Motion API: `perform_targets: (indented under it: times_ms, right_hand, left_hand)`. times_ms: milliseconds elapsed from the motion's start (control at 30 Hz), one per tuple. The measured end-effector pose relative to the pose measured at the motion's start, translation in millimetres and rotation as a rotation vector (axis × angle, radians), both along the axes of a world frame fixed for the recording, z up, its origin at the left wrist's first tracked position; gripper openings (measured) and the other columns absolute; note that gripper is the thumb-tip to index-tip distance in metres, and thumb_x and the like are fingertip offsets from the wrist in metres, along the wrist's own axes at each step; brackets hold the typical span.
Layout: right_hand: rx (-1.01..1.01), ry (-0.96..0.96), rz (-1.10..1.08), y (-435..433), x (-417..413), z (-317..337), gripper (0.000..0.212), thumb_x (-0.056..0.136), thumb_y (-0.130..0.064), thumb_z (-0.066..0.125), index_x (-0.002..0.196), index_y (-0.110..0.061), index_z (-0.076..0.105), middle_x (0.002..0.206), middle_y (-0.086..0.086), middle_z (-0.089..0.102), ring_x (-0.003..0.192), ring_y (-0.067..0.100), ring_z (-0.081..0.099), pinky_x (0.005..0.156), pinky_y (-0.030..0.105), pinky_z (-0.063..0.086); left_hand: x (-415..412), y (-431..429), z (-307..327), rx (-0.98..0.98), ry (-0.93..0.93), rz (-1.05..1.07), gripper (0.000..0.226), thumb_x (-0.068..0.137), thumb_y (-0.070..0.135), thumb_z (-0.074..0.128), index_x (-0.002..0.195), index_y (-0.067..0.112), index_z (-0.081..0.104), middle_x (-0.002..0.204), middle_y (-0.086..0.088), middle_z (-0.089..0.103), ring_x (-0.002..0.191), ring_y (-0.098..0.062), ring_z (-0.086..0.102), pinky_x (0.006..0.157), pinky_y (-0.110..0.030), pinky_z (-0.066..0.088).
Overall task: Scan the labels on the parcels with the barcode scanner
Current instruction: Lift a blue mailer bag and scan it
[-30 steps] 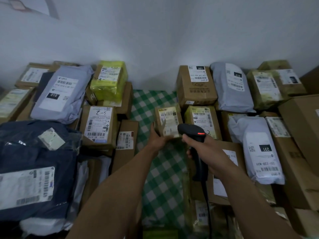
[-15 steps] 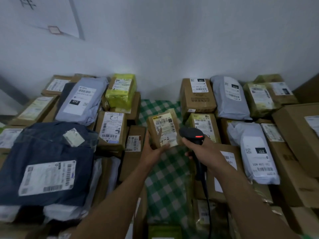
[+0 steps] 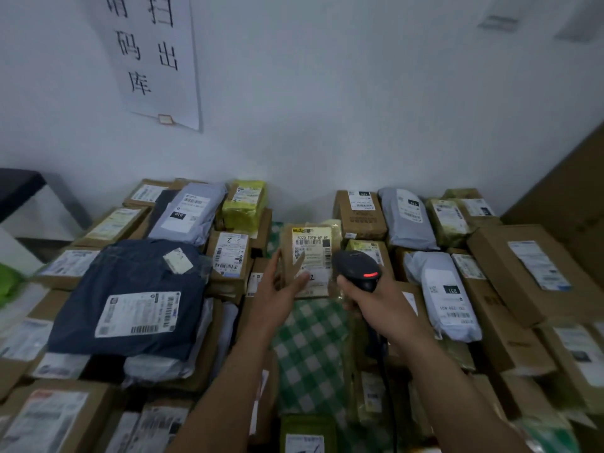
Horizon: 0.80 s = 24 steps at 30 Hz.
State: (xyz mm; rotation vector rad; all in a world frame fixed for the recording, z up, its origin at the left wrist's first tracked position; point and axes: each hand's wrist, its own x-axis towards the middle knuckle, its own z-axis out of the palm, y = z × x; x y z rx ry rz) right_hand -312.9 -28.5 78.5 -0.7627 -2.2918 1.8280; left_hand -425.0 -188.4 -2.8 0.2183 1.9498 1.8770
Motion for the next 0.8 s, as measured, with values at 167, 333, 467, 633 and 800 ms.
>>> perform_targets:
  times_ms: [167,333,467,633,800]
  right_hand:
    - [0.106,0.020,0.010,-13.1,24.0,21.7,0.047,0.087,-0.041,0.082,0.127,-0.037,0.057,0.108,-0.013,0.073,0.090,0.004,0.070,0.064,0.015,0.051]
    - [0.217,-0.007,0.099,-25.8,36.1,24.6,0.040,0.085,-0.031,0.085,0.117,-0.039,0.062,0.103,-0.016,0.072,0.090,-0.007,0.067,0.069,0.011,0.049]
    - [0.247,-0.066,0.140,-34.7,41.7,21.3,0.044,0.084,-0.032,0.084,0.121,-0.037,0.061,0.102,-0.014,0.074,0.091,0.000,0.070,0.075,0.018,0.050]
    - [0.332,-0.110,0.164,-39.8,43.5,24.5,0.026,0.085,-0.020,0.078,0.105,-0.024,0.063,0.071,-0.019,0.065,0.066,-0.003,0.062,0.061,0.014,0.040]
    - [0.300,-0.103,0.166,-46.0,49.0,27.0,0.039,0.086,-0.035,0.081,0.119,-0.036,0.060,0.089,-0.011,0.074,0.078,0.002,0.071,0.071,0.023,0.050]
  left_hand:
    - [-28.4,-18.0,55.7,-0.302,0.209,-0.123,0.078,0.090,0.043,0.076,0.156,0.041,0.035,0.146,0.009,0.055,0.127,-0.016,0.056,0.110,-0.042,0.044]
    - [-52.6,-30.8,88.1,-0.609,0.317,-0.304,0.084,0.089,0.049,0.075,0.159,0.037,0.032,0.160,-0.002,0.042,0.138,-0.026,0.048,0.108,-0.040,0.041]
    - [-63.6,-40.9,97.8,-0.745,0.419,-0.362,0.086,0.089,0.049,0.075,0.161,0.033,0.031,0.161,-0.002,0.041,0.137,-0.025,0.050,0.103,-0.034,0.044]
    - [-69.8,-48.8,103.8,-0.845,0.458,-0.390,0.085,0.090,0.047,0.074,0.161,0.032,0.030,0.164,-0.004,0.037,0.141,-0.028,0.047,0.113,-0.040,0.041]
    - [-71.8,-52.2,103.6,-0.868,0.467,-0.433,0.084,0.091,0.045,0.073,0.161,0.030,0.030,0.160,-0.006,0.042,0.137,-0.028,0.050,0.112,-0.041,0.042]
